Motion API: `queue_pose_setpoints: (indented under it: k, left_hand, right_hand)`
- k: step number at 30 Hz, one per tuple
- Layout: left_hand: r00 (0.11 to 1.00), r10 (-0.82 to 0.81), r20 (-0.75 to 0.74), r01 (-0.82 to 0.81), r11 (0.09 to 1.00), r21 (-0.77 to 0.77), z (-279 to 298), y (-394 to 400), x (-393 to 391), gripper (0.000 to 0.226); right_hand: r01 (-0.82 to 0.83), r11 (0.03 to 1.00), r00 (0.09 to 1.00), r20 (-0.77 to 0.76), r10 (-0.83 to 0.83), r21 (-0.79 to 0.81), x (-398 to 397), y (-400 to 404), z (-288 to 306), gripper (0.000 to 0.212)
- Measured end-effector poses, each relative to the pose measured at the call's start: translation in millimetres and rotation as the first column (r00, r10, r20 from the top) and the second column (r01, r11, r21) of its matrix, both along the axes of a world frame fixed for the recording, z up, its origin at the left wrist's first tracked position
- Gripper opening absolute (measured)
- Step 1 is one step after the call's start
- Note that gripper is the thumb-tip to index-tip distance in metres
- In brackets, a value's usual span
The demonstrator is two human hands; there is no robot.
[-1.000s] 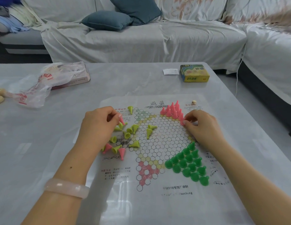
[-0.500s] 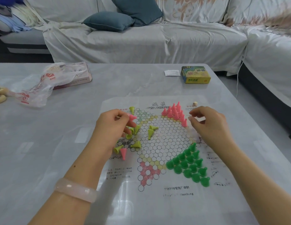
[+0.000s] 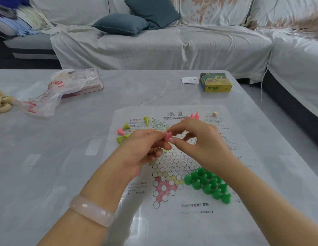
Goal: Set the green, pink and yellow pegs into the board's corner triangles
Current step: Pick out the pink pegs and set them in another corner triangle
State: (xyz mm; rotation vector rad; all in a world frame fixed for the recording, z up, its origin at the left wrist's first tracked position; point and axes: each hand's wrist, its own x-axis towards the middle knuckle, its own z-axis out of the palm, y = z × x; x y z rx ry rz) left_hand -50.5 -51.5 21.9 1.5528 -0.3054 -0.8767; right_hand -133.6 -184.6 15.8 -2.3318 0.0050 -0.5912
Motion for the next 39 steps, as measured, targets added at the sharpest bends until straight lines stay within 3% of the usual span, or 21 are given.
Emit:
queue_pose_setpoints:
  k: [4, 6, 9, 11, 16, 18, 22, 26, 28, 31, 33, 35, 39]
  left_hand:
    - [0.996, -0.065, 0.059, 0.063, 0.998, 0.032, 5.5, 4.4, 1.4, 0.021]
    - [0.975, -0.056, 0.216, 0.028, 0.991, 0.129, 9.4, 12.9, 8.7, 0.019]
    - [0.846, -0.072, 0.529, -0.114, 0.944, 0.311, 9.0, 34.3, 29.6, 0.011]
    - [0.757, -0.188, 0.625, -0.119, 0.902, 0.415, 5.8, 49.4, 40.7, 0.009]
    - [0.544, -0.618, 0.567, 0.164, 0.741, 0.651, -8.6, 58.5, 35.9, 0.017]
    - [0.454, -0.683, 0.572, 0.167, 0.696, 0.699, -15.3, 57.2, 34.4, 0.022]
    - [0.419, -0.662, 0.621, 0.141, 0.723, 0.676, -18.9, 57.8, 33.5, 0.021]
    - [0.424, -0.596, 0.682, 0.105, 0.78, 0.617, -19.1, 57.2, 31.9, 0.015]
    - [0.477, -0.537, 0.696, 0.092, 0.818, 0.568, -18.8, 57.2, 30.7, 0.014]
    - [0.666, -0.34, 0.664, 0.089, 0.92, 0.382, -14.5, 56.4, 26.1, 0.012]
    - [0.812, -0.203, 0.547, 0.11, 0.974, 0.198, -9.6, 53.9, 21.3, 0.016]
    - [0.897, -0.119, 0.426, 0.109, 0.993, 0.048, -7.0, 51.2, 18.4, 0.021]
    - [0.881, -0.1, 0.462, 0.087, 0.995, 0.051, -7.9, 47.7, 17.4, 0.021]
  right_hand:
    - [0.015, 1.0, 1.0, 0.019, -0.015, 0.02, 1.3, 1.2, -0.7, 0.009]
    - [0.052, 0.997, 0.998, 0.025, -0.054, 0.052, 1.0, -0.3, 0.0, 0.008]
    - [0.141, 0.981, 0.99, 0.003, -0.142, 0.133, -0.4, -8.0, -0.6, 0.007]
    - [0.199, 0.963, 0.98, -0.028, -0.197, 0.179, -1.6, -14.7, -2.6, 0.01]
    - [0.291, 0.915, 0.956, -0.067, -0.284, 0.278, -6.9, -30.1, -7.0, 0.007]
    - [0.315, 0.906, 0.949, -0.068, -0.308, 0.285, -9.7, -36.5, -8.7, 0.01]
    - [0.39, 0.878, 0.92, -0.075, -0.385, 0.279, -14.2, -51.1, -14.8, 0.01]
    - [0.468, 0.855, 0.883, -0.089, -0.46, 0.222, -15.6, -60.6, -21.1, 0.005]
    - [0.493, 0.849, 0.87, -0.099, -0.483, 0.191, -15.9, -62.6, -23.1, 0.005]
    - [0.494, 0.862, 0.869, -0.101, -0.484, 0.115, -13.4, -63.5, -24.4, 0.003]
    - [0.48, 0.876, 0.875, -0.1, -0.474, 0.04, -9.9, -63.6, -24.5, 0.004]
    - [0.467, 0.881, 0.876, -0.098, -0.473, -0.08, -5.6, -64.5, -25.9, 0.007]
    - [0.442, 0.859, 0.87, -0.108, -0.48, -0.259, -0.1, -64.9, -31.4, 0.012]
